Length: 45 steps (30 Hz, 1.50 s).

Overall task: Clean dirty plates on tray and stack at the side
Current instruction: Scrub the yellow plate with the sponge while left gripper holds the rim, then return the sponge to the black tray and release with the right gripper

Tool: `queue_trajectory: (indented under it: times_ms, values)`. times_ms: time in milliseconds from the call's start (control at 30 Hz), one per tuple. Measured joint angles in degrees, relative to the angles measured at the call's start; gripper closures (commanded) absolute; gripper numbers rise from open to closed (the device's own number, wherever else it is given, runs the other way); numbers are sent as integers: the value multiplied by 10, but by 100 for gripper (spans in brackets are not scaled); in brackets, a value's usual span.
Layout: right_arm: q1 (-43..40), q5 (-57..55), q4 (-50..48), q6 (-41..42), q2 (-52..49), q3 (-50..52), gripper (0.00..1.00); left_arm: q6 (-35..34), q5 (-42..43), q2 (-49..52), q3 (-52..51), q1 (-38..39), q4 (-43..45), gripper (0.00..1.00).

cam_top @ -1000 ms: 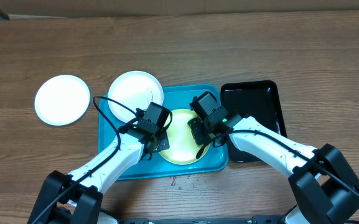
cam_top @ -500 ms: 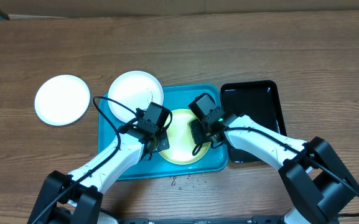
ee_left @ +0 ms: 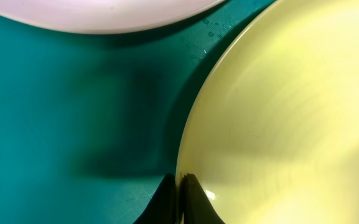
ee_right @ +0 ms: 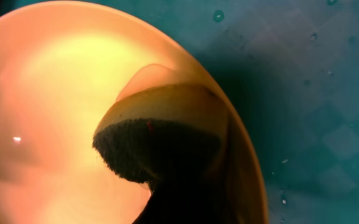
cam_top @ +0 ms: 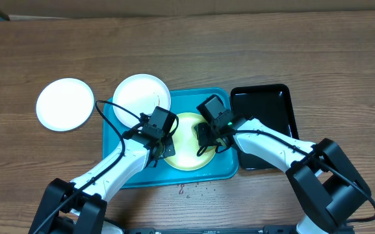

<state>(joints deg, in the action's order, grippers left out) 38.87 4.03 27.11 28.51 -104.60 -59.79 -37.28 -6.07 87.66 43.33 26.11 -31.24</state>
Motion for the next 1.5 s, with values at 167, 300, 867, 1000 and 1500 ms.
queue_trajectory:
  times_ms: [167,300,867,1000,1500]
  values:
    - [-3,24,-7,1,-3,0,96,0,0,0,0,0,0,96]
    - [-3,38,-10,2,-5,0,96,0,0,0,0,0,0,96]
    - [-3,148,-30,3,-17,0,96,0,0,0,0,0,0,96]
    - [-6,183,-24,-5,-20,-5,96,0,0,0,0,0,0,96]
    - [-129,219,253,-103,61,-193,96,2,7,0,1,0,0,96]
